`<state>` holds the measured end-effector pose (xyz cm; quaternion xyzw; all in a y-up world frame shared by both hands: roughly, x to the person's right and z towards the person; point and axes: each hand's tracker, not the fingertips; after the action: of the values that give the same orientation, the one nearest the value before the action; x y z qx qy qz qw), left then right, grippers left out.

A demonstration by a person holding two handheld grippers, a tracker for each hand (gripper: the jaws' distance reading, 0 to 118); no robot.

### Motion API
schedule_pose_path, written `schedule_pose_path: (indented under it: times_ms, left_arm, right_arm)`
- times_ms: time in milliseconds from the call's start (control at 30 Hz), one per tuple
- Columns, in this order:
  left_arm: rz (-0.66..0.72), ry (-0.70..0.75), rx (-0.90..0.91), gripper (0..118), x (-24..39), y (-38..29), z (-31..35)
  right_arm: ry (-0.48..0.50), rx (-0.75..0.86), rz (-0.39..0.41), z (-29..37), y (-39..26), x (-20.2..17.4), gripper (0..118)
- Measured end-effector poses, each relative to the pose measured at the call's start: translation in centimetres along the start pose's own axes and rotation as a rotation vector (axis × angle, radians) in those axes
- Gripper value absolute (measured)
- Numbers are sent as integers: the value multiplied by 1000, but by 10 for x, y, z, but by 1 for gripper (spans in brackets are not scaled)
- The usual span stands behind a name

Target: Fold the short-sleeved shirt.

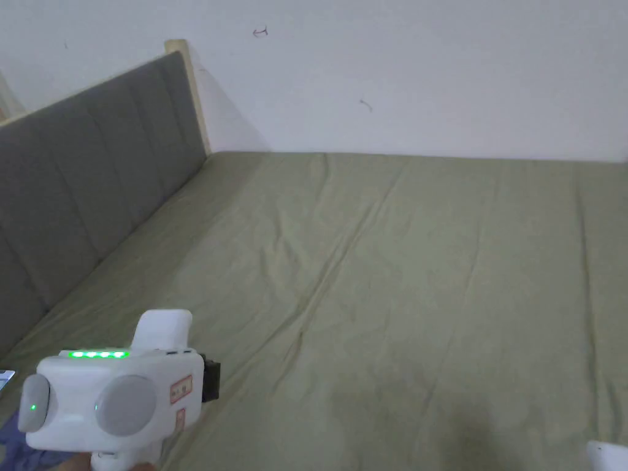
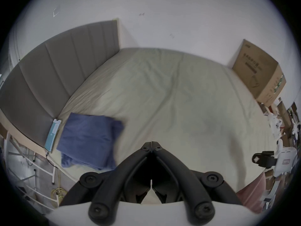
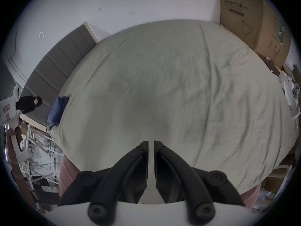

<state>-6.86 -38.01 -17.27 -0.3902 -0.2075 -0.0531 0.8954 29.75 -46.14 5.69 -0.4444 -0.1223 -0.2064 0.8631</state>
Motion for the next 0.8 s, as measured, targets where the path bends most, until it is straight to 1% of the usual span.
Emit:
schedule_pose_path:
  times_ms: [33, 100, 167, 267, 333, 400, 433, 500, 533, 567, 633, 700, 767, 800]
  left_arm:
    - [-10, 2, 38, 0, 15, -1, 7]
    - [-34, -5, 97, 0, 43, -4, 18]
    - [-50, -37, 171, 0, 68, -7, 29]
    - [-87, -42, 218, 0, 105, -15, 44]
    - [-59, -22, 263, 0, 122, -21, 54]
    - [-68, -33, 327, 0, 140, -26, 64]
    - [-57, -17, 356, 0, 147, -29, 70]
    - [-87, -57, 480, 0, 161, -36, 84]
    - [-130, -23, 503, 0, 170, -37, 90]
    - [-160, -3, 506, 0, 175, -37, 94]
    - [-176, 17, 547, 0, 184, -37, 100]
    - [-150, 25, 564, 0, 188, -38, 105]
    - [-147, 23, 579, 0, 192, -37, 110]
    - [-148, 39, 595, 0, 195, -38, 111]
  right_arm:
    - [-2, 32, -7, 8, 1, 1, 8]
    - [-28, 107, 5, 26, 2, 1, 8]
    - [-64, 196, 40, 46, 4, -2, 8]
    - [-121, 318, 51, 73, 7, -4, 8]
    - [-167, 402, 51, 89, 8, -6, 8]
    - [-213, 478, 71, 103, 10, -8, 8]
    - [-235, 525, 83, 110, 10, -10, 8]
    - [-269, 599, 105, 123, 12, -13, 8]
    - [-288, 644, 105, 129, 11, -15, 8]
    - [-294, 682, 102, 135, 12, -17, 8]
    - [-310, 727, 96, 144, 11, -21, 8]
    - [-308, 767, 113, 152, 10, -25, 8]
    - [-328, 794, 143, 156, 8, -29, 8]
    - [-329, 806, 142, 157, 7, -31, 8]
